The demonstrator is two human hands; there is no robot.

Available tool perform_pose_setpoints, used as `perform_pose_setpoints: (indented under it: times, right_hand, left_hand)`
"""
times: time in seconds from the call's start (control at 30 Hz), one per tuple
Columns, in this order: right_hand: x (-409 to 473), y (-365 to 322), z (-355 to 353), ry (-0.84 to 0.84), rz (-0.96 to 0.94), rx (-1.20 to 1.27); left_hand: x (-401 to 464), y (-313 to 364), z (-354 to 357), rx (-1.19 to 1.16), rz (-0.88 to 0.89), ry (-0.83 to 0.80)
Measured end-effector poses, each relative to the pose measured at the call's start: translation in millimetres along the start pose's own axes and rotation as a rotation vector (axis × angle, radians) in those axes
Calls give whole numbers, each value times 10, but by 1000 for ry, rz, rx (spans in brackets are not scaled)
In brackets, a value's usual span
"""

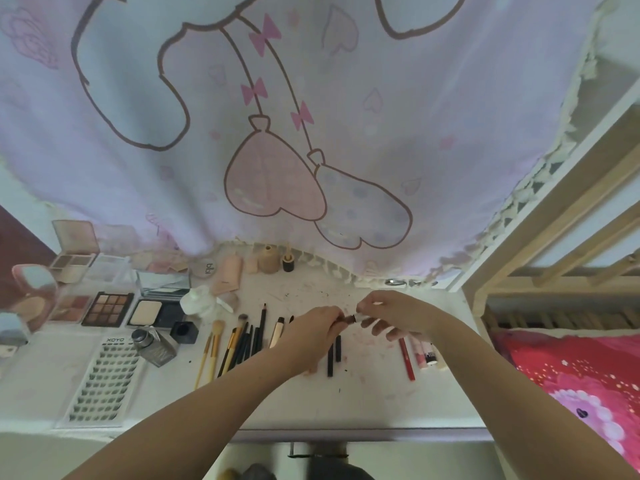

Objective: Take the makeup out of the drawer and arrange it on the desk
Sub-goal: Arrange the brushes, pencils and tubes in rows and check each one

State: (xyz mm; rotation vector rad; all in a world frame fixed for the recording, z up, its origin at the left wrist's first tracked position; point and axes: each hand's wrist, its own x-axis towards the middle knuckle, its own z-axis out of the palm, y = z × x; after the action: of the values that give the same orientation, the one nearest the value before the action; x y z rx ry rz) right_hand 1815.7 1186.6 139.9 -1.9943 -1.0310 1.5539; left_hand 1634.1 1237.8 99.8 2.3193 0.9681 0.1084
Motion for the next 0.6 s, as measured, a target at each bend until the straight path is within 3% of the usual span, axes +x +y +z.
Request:
perform_pose_setpoints:
  times: [0.27,0.43,0.6]
  right_hand:
    - [16,19,-108,-45,-4,8]
    - [53,24,-115,-28,20,-173]
    - [103,56,-160,-82,15,-102]
  left_hand:
    - [44,26,-18,2,-6,-4]
    - [45,25,-16,22,15,-33]
    - [56,13,-9,-8,-17,-62]
